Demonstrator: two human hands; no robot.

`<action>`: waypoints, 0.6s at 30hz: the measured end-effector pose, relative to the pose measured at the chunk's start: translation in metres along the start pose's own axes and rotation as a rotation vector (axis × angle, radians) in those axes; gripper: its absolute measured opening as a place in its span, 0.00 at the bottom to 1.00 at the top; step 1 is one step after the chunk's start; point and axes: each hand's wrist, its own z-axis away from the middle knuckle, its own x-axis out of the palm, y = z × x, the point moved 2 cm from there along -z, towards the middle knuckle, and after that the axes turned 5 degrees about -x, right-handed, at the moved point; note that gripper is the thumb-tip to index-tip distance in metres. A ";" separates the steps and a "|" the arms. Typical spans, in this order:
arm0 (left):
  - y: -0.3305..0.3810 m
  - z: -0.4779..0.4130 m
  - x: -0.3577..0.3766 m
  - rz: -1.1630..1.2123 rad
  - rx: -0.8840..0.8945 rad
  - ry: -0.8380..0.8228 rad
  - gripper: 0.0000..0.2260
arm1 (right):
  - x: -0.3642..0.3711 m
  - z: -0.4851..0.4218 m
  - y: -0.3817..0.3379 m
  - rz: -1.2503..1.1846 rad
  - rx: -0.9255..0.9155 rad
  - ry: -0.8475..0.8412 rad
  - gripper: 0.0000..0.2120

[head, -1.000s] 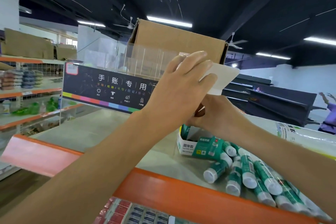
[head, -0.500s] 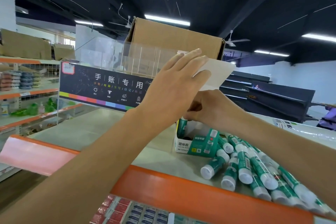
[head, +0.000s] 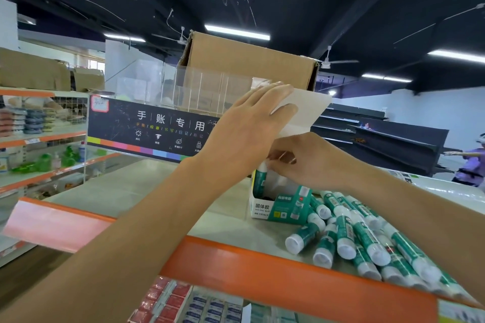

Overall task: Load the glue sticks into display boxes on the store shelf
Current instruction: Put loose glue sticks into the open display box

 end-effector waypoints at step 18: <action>0.001 0.006 0.008 0.042 -0.015 -0.035 0.21 | -0.017 0.073 -0.006 0.026 -0.105 -0.360 0.07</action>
